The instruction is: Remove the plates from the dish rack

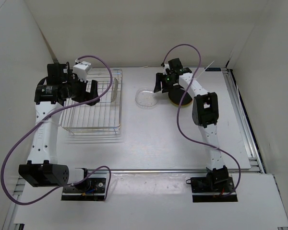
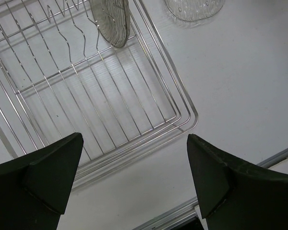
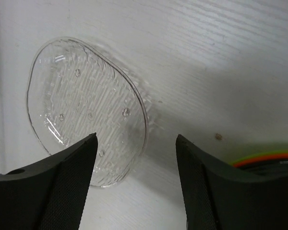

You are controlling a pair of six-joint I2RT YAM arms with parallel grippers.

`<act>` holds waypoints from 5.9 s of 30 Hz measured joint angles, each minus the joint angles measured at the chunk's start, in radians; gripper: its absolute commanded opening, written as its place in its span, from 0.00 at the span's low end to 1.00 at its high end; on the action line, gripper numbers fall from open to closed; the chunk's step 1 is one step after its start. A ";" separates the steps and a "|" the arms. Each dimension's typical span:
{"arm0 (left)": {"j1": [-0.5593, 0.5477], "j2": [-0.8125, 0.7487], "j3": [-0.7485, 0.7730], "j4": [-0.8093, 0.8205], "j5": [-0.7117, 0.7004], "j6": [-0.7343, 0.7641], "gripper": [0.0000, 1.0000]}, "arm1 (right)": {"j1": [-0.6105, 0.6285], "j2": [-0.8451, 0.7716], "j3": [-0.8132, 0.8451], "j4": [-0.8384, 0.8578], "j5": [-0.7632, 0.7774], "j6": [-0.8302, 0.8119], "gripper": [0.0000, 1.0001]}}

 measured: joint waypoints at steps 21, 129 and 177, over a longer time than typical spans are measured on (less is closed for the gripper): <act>0.001 0.329 0.032 0.324 0.246 -0.232 0.99 | 0.063 -0.753 -0.325 -0.230 0.129 -0.236 1.00; -1.237 0.530 0.072 0.484 -1.214 0.537 0.11 | -0.021 -0.919 -0.539 -0.209 -0.110 -0.085 0.49; -1.055 0.359 0.244 0.079 -0.926 0.274 1.00 | -0.128 -0.528 -0.202 -0.180 0.054 -0.040 0.01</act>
